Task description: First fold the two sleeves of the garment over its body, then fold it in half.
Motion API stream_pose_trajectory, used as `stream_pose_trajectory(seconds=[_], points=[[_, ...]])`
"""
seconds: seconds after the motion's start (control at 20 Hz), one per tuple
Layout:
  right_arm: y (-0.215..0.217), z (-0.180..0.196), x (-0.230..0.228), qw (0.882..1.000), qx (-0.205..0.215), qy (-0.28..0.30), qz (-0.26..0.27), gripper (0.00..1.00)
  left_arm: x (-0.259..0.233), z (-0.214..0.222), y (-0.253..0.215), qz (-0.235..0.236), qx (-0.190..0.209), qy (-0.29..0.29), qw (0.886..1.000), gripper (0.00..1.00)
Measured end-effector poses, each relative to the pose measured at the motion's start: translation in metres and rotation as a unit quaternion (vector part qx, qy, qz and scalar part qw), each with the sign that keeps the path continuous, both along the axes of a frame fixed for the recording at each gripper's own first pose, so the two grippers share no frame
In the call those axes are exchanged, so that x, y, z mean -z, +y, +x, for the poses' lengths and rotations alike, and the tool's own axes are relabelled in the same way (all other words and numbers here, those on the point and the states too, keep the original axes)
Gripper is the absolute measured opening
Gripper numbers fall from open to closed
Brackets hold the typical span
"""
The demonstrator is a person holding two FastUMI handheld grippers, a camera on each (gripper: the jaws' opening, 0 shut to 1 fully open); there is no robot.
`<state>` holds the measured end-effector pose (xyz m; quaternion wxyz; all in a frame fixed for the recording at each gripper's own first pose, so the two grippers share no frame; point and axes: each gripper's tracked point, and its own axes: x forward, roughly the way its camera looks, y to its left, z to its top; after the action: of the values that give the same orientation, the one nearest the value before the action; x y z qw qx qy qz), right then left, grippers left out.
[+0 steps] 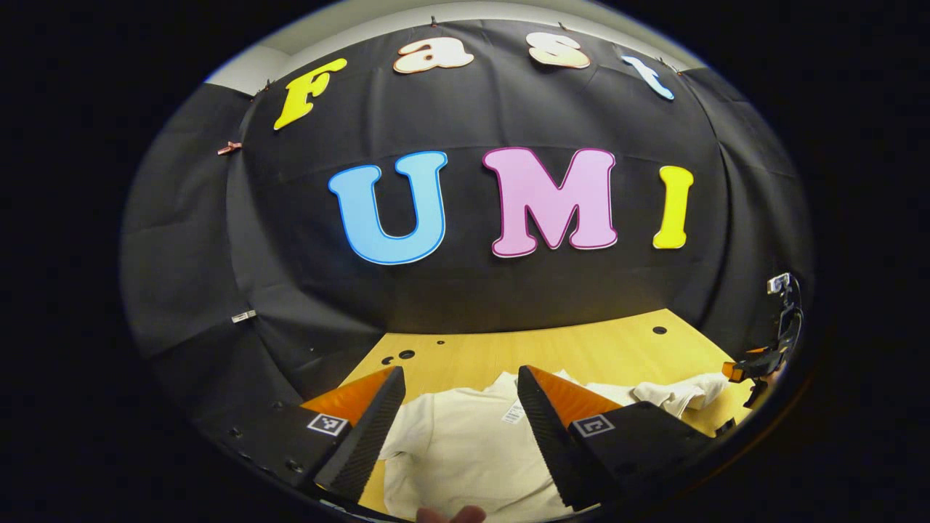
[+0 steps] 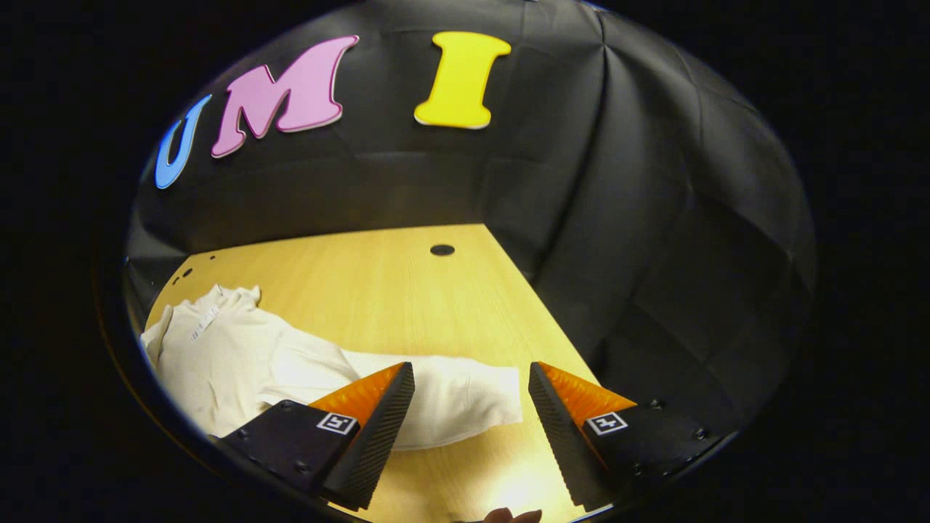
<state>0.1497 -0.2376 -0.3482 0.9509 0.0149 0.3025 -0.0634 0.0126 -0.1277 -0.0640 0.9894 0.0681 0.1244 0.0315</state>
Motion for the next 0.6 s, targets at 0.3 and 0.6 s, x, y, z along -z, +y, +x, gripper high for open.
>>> stream_pose_trajectory(seconds=[0.3, 0.6], points=[[-0.019, 0.013, 0.058, 0.999, 0.009, 0.053, 0.009, 0.98, 0.008, 0.002, -0.012, 0.021, -0.019, 0.013, 1.000, 0.95], [-0.016, 0.015, 0.084, 0.994, 0.006, 0.094, 0.056, 0.98, 0.016, 0.007, -0.018, 0.009, -0.036, 0.019, 0.999, 0.96]])
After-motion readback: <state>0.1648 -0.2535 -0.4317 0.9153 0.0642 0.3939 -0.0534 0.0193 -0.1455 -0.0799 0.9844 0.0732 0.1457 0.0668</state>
